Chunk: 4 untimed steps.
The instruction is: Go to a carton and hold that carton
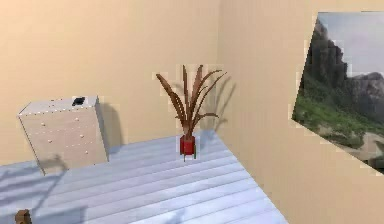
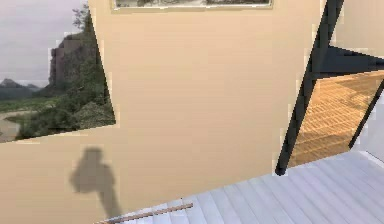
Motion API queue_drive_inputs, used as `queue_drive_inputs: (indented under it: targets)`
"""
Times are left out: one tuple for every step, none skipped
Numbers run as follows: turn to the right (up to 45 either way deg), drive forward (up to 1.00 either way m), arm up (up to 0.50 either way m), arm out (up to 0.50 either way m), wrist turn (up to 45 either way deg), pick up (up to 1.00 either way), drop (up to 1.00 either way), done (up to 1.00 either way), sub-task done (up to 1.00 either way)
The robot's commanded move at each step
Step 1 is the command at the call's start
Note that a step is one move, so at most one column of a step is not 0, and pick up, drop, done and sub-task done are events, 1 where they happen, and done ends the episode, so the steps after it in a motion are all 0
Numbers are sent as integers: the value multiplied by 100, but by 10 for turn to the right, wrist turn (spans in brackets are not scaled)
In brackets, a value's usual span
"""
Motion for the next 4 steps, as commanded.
queue_drive_inputs:
  targets:
    - [-60, 0, 0, 0, 0, 0, 0, 0, 0]
    - [0, 80, 0, 0, 0, 0, 0, 0, 0]
    - [-450, 0, 0, 0, 0, 0, 0, 0, 0]
    - [-240, 0, 0, 0, 0, 0, 0, 0, 0]
